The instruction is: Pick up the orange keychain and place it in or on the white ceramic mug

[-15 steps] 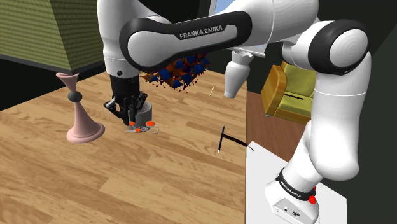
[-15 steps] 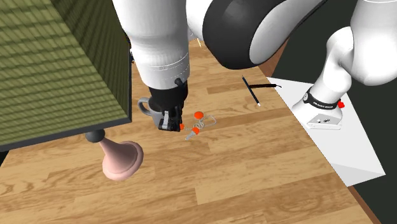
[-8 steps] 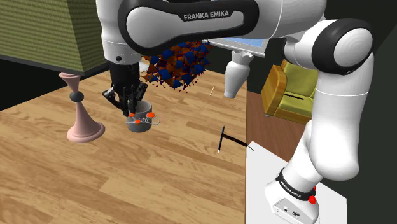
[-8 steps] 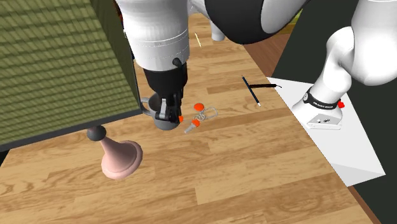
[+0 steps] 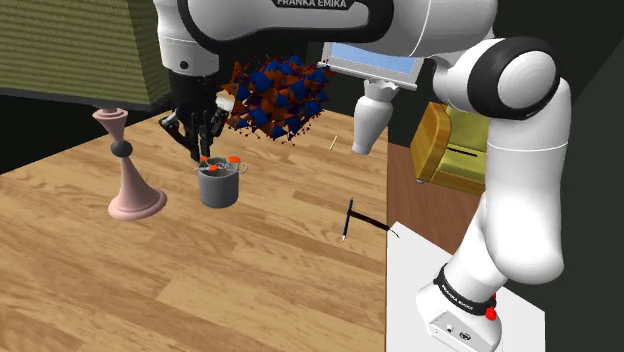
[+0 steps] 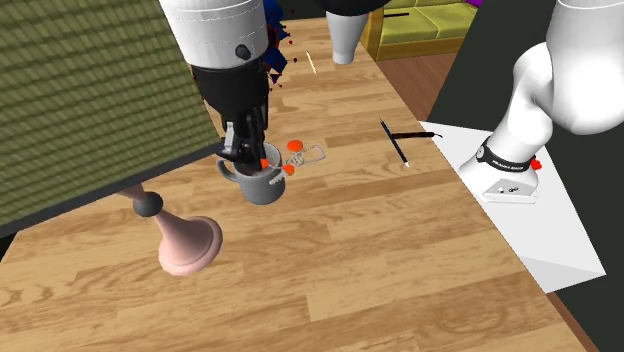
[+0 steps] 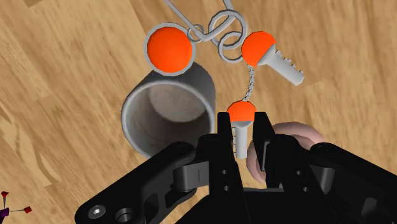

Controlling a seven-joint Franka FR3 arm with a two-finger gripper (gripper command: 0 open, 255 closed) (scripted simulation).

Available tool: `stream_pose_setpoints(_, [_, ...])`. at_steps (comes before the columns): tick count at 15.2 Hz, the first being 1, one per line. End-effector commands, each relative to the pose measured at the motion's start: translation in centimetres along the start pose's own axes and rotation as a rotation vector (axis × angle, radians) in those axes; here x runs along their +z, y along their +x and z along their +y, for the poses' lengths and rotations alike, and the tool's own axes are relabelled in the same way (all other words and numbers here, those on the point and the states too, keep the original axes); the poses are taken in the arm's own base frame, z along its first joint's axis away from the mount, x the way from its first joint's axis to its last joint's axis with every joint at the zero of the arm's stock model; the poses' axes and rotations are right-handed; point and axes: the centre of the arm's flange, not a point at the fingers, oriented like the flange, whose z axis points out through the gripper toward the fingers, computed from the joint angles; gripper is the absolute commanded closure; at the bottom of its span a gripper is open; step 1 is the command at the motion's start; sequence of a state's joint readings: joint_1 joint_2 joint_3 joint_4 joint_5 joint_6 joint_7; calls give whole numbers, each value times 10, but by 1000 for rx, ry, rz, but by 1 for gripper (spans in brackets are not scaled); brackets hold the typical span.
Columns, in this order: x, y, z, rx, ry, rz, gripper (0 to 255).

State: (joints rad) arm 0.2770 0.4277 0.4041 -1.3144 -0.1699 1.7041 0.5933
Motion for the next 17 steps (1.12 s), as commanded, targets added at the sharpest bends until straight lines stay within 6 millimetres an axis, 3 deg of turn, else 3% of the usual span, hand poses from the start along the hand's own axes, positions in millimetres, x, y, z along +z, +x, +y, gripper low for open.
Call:
stream_pose_setpoints(1, [0,21,17,-1,-1,-2,255])
stream_pose_setpoints(8, [-4,97,68,-1,-1,-2,255])
stream_pose_setpoints(17, [43,97,68,-1,-1,-2,255])
